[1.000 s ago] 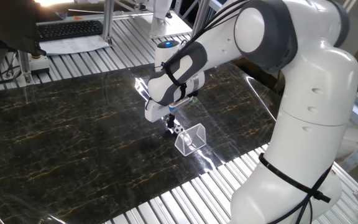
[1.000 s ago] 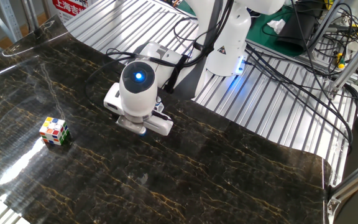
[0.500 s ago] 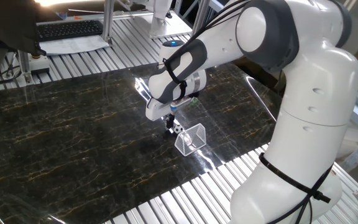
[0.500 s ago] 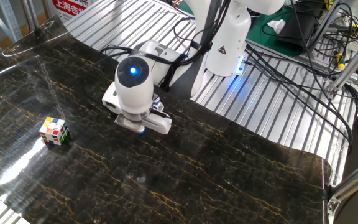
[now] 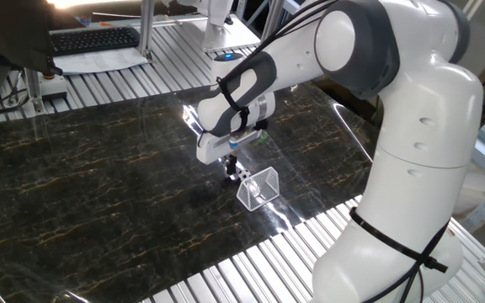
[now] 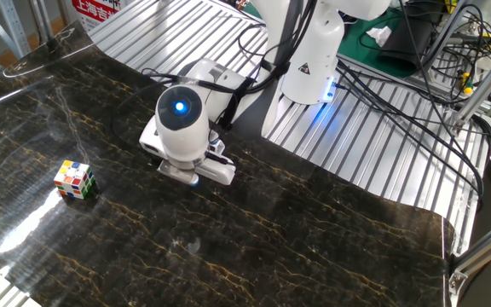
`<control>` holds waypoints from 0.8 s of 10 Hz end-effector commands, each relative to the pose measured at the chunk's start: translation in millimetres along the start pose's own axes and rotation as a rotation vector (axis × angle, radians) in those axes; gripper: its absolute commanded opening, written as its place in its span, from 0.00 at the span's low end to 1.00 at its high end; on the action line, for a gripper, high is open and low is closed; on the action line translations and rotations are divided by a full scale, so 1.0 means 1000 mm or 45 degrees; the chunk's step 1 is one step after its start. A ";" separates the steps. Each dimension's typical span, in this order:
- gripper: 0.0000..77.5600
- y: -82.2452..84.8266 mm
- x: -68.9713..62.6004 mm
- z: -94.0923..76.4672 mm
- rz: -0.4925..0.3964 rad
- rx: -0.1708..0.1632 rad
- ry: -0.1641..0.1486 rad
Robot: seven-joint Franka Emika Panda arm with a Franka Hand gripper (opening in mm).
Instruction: Push the soccer ball into the goal
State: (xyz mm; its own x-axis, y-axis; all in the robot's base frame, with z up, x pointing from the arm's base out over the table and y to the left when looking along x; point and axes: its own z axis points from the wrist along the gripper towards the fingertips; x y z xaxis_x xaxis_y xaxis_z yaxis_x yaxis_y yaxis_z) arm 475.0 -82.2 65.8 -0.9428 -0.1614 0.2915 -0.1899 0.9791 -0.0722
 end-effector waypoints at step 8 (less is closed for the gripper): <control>0.00 -0.002 -0.001 -0.003 -0.048 -0.043 -0.042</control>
State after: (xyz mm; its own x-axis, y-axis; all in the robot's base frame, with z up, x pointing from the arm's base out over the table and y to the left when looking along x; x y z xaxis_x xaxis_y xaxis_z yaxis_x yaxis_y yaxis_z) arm 475.9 -82.3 66.2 -0.9386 -0.1991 0.2817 -0.2166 0.9757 -0.0323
